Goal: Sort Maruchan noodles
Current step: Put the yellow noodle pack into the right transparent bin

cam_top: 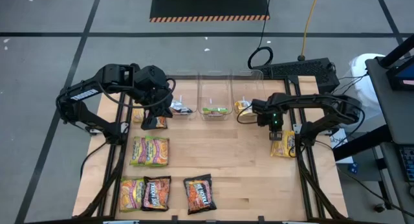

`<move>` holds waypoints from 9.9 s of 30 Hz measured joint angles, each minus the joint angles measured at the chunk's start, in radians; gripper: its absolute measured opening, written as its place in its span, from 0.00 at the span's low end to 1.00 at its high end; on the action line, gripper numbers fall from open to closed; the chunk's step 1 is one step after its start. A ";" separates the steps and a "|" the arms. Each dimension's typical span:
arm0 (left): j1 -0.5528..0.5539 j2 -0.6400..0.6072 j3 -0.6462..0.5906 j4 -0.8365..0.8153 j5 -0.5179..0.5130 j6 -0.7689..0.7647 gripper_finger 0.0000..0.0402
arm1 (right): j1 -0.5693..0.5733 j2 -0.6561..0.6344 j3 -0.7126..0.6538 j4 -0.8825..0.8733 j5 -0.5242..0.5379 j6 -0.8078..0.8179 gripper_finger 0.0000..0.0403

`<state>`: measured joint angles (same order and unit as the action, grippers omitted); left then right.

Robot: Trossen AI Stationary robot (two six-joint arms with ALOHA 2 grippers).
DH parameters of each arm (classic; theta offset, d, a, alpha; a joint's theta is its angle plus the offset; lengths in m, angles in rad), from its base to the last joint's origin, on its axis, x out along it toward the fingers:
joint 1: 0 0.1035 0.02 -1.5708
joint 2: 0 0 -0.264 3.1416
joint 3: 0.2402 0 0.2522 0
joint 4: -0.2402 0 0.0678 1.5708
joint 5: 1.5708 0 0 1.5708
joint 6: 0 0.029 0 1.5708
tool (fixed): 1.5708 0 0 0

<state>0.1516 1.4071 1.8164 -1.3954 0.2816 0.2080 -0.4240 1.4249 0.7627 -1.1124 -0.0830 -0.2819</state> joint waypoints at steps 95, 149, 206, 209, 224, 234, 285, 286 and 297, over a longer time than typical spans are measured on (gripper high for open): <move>0.000 0.000 0.000 0.000 0.000 -0.052 0.06 | 0.020 0.027 0.005 0.011 -0.160 0.006 0.19; -0.025 0.000 0.000 0.001 0.000 -0.056 0.06 | 0.132 0.134 0.170 -0.235 -0.098 0.008 0.00; -0.056 0.000 0.000 0.004 -0.003 -0.007 0.06 | 0.266 -0.306 0.502 -0.456 0.543 0.420 0.00; -0.056 0.000 0.000 0.008 -0.003 -0.007 0.06 | 0.266 -0.328 0.502 -0.444 0.627 0.421 0.00; -0.056 0.000 0.000 0.011 -0.003 -0.011 0.06 | 0.262 -0.406 0.502 -0.240 0.822 0.305 0.00; -0.056 0.000 0.000 0.009 -0.003 -0.015 0.06 | 0.193 -0.406 0.502 0.178 0.841 -0.004 0.00; -0.056 0.000 0.000 -0.028 -0.004 0.023 0.06 | -0.229 -0.010 0.441 0.385 0.414 -0.190 0.00; -0.056 0.000 0.000 -0.029 -0.004 0.022 0.06 | -0.228 -0.010 0.425 0.385 0.414 -0.181 0.00; -0.056 0.000 0.000 -0.028 -0.004 0.038 0.06 | -0.178 -0.009 0.343 0.383 0.391 -0.149 0.00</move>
<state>0.0959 1.4067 1.8160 -1.4239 0.2779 0.2461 -0.6025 1.4155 1.1061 -0.7297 0.3080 -0.4313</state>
